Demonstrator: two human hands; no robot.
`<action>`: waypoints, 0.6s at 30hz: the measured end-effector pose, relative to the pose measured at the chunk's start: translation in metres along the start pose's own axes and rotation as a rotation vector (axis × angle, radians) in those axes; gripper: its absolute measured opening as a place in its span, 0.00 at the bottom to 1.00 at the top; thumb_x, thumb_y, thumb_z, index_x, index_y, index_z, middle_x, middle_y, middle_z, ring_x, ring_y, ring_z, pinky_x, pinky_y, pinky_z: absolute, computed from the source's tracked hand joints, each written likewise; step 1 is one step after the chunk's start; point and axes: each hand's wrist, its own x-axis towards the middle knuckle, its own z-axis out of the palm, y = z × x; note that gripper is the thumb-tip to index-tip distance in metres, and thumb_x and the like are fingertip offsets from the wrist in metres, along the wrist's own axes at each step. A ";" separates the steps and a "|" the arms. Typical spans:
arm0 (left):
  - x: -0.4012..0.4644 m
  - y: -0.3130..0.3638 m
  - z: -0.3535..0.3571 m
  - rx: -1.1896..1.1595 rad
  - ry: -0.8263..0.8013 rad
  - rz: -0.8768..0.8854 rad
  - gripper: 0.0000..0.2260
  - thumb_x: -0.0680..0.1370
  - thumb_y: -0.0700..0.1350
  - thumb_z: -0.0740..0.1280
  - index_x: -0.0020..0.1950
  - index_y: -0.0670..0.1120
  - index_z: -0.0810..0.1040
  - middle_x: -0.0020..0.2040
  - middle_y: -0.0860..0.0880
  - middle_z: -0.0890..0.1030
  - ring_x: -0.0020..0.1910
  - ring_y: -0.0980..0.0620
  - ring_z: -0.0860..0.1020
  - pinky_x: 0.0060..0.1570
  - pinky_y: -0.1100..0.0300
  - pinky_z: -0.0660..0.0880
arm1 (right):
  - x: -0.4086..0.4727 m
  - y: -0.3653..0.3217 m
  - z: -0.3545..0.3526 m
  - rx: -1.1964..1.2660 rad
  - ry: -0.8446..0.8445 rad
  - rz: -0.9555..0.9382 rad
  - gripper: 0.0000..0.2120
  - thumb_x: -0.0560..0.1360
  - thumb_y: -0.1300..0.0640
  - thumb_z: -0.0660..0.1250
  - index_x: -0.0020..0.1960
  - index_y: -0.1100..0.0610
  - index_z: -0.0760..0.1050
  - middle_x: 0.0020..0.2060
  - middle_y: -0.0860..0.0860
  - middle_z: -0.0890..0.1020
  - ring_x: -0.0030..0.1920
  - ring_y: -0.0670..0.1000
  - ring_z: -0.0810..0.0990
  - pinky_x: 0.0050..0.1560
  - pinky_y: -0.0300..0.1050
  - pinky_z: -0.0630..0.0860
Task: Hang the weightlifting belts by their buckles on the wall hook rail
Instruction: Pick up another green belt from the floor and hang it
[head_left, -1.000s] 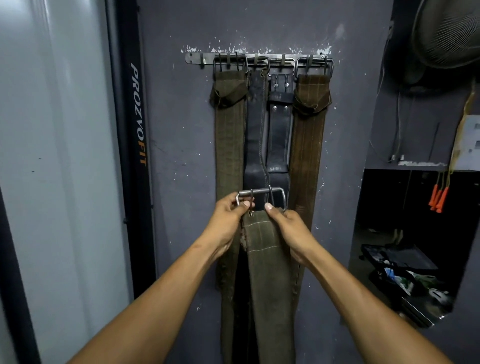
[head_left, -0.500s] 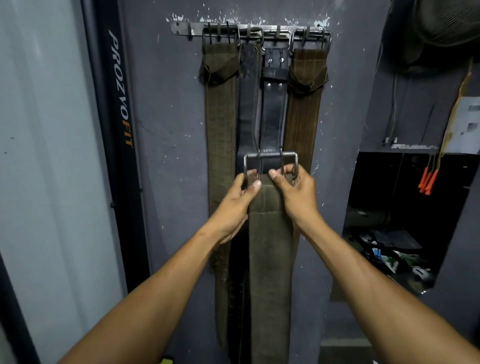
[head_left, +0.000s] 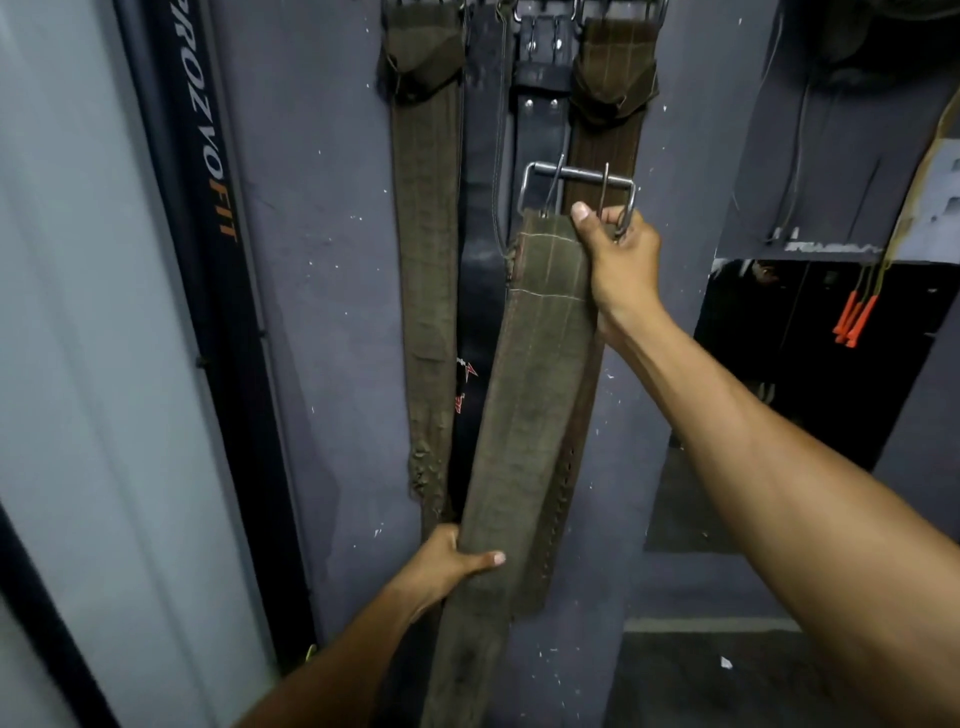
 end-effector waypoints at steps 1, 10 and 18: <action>0.003 0.012 -0.002 0.001 0.000 0.023 0.26 0.65 0.52 0.83 0.59 0.44 0.83 0.55 0.48 0.88 0.55 0.50 0.86 0.52 0.59 0.82 | -0.001 0.001 0.001 0.003 -0.002 0.000 0.13 0.79 0.55 0.74 0.42 0.53 0.71 0.41 0.57 0.78 0.43 0.53 0.78 0.46 0.48 0.78; 0.011 0.231 -0.001 -0.204 0.138 0.492 0.04 0.77 0.39 0.74 0.50 0.39 0.86 0.47 0.44 0.88 0.45 0.50 0.86 0.47 0.56 0.84 | -0.014 0.006 0.014 -0.001 -0.104 -0.007 0.10 0.79 0.56 0.74 0.46 0.56 0.73 0.40 0.54 0.80 0.41 0.48 0.80 0.44 0.44 0.79; 0.018 0.170 0.018 -0.255 0.033 0.331 0.09 0.75 0.41 0.76 0.55 0.45 0.85 0.54 0.44 0.88 0.54 0.46 0.86 0.52 0.55 0.83 | 0.001 -0.029 0.010 0.010 -0.121 -0.106 0.09 0.79 0.57 0.74 0.47 0.56 0.73 0.39 0.51 0.81 0.38 0.45 0.82 0.41 0.40 0.80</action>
